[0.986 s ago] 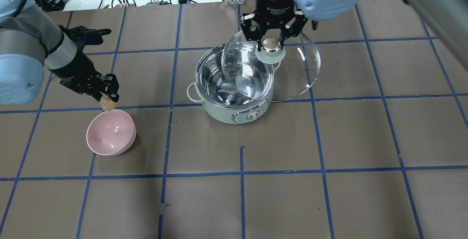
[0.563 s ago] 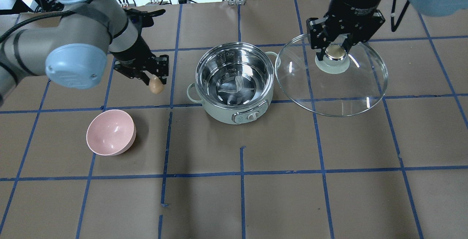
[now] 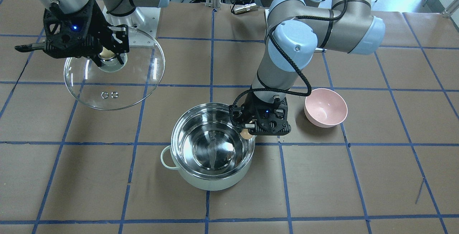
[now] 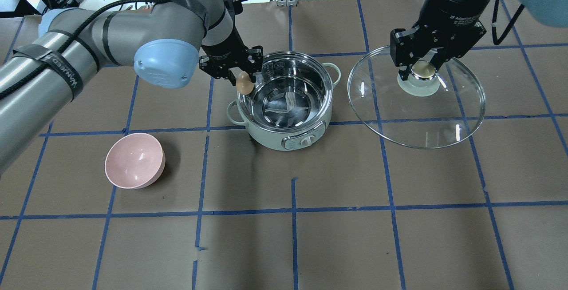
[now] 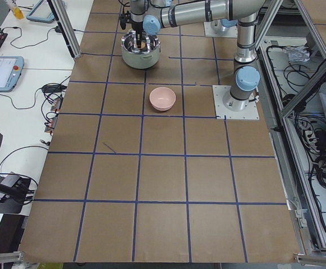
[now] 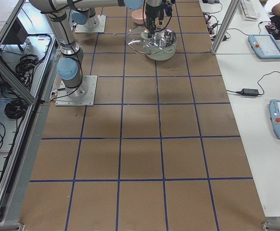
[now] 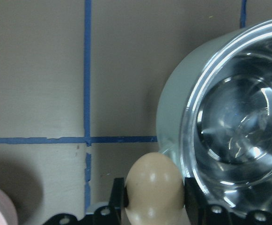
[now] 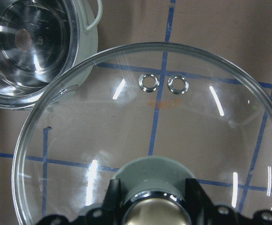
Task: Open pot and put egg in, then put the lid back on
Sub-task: 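Open the left gripper to drop the egg into the pot and withdraw, then lower the glass lid back onto the pot with the right gripper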
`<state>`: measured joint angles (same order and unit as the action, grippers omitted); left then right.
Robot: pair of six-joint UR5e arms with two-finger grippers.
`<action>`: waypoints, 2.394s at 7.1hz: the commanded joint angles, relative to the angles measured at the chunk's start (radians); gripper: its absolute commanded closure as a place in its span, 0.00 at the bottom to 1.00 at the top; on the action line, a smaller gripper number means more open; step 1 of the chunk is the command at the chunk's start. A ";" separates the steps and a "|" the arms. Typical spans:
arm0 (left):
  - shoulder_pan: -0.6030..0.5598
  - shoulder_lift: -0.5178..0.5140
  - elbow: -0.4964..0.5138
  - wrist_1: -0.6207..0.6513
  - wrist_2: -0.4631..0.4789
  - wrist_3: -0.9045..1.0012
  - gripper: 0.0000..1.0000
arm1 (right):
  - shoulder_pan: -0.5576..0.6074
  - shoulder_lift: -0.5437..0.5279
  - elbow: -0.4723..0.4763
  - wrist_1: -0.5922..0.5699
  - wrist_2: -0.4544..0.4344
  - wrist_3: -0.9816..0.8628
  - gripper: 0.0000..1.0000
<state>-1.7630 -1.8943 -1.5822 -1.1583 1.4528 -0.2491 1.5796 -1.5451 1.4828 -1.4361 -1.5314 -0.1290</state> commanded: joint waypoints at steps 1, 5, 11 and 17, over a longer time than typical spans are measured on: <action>-0.038 -0.047 -0.004 0.022 0.000 -0.010 0.82 | 0.008 -0.003 0.002 -0.003 0.011 0.005 0.79; -0.020 0.022 0.022 -0.025 0.011 0.048 0.04 | 0.013 -0.001 -0.001 -0.007 0.016 0.003 0.78; 0.292 0.399 0.042 -0.541 0.126 0.358 0.00 | 0.130 0.206 -0.196 -0.041 0.037 0.055 0.77; 0.204 0.359 0.094 -0.488 0.196 0.317 0.00 | 0.350 0.424 -0.164 -0.406 0.019 0.299 0.78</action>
<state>-1.5624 -1.5439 -1.4904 -1.6388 1.6091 0.0668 1.9243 -1.1359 1.3126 -1.8220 -1.5140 0.1666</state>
